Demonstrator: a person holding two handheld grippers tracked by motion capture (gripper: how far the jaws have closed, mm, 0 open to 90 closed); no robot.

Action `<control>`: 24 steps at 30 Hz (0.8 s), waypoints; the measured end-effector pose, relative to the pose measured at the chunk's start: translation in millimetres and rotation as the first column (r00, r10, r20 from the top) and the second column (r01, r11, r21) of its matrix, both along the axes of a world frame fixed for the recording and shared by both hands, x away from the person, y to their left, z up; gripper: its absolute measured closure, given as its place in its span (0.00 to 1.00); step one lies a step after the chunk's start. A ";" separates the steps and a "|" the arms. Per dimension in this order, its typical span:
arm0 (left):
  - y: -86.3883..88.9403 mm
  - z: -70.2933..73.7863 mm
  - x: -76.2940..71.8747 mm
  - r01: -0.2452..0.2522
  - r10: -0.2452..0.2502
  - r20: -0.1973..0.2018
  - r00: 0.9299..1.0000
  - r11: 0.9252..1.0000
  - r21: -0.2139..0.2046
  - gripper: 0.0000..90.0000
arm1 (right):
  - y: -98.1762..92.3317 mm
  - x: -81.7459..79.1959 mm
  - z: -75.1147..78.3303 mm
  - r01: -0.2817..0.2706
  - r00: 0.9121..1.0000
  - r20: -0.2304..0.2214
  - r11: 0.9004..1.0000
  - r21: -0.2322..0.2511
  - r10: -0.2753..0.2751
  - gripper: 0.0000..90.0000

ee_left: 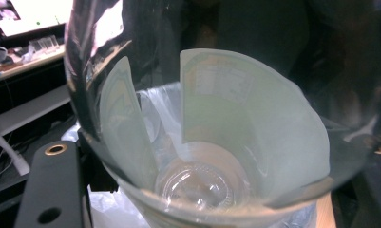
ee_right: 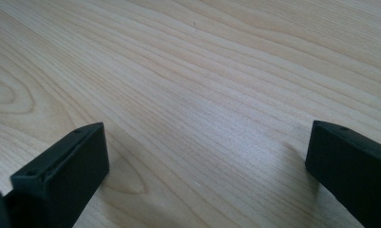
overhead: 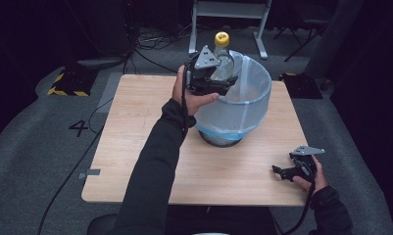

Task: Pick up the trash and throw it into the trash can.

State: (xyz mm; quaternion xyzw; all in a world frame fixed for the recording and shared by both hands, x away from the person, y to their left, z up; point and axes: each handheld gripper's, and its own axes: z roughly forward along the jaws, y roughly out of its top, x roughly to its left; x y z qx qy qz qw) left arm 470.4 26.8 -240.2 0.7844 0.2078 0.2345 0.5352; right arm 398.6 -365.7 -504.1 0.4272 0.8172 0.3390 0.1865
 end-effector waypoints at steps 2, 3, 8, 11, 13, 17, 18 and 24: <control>-3.8 -2.7 1.3 0.004 -0.004 -0.003 1.000 1.000 0.027 0.31 | -0.3 0.1 -0.1 -0.003 1.000 0.001 1.000 -0.001 0.003 0.00; -5.3 -4.1 2.0 0.007 -0.007 -0.008 1.000 1.000 0.030 0.31 | -0.3 0.1 -0.1 -0.003 1.000 0.001 1.000 -0.001 0.003 0.00; -13.2 -12.5 5.6 0.007 -0.004 -0.041 0.999 0.998 0.054 0.31 | -0.3 0.1 -0.1 -0.003 1.000 0.001 1.000 -0.001 0.003 0.00; -15.4 -14.4 6.7 0.020 -0.017 -0.063 0.998 0.998 0.060 0.31 | -0.3 0.1 -0.1 -0.003 1.000 0.001 1.000 -0.001 0.003 0.00; -16.4 -15.1 6.8 0.019 -0.015 -0.066 0.998 0.998 0.058 0.31 | -0.3 0.1 -0.1 -0.003 1.000 0.001 1.000 -0.001 0.003 0.00; -18.3 -15.3 6.5 0.015 -0.010 -0.074 0.997 0.997 0.077 0.31 | -0.3 0.1 -0.1 -0.003 1.000 0.001 1.000 -0.001 0.003 0.00; -19.2 -15.5 6.1 0.011 -0.006 -0.069 0.998 0.997 0.082 0.31 | -0.3 0.2 -0.1 -0.003 1.000 0.001 1.000 -0.001 0.003 0.00; -24.8 -19.2 7.6 0.003 0.008 -0.088 0.996 0.992 0.124 0.31 | -0.3 0.1 -0.1 -0.003 1.000 0.001 1.000 -0.001 0.003 0.00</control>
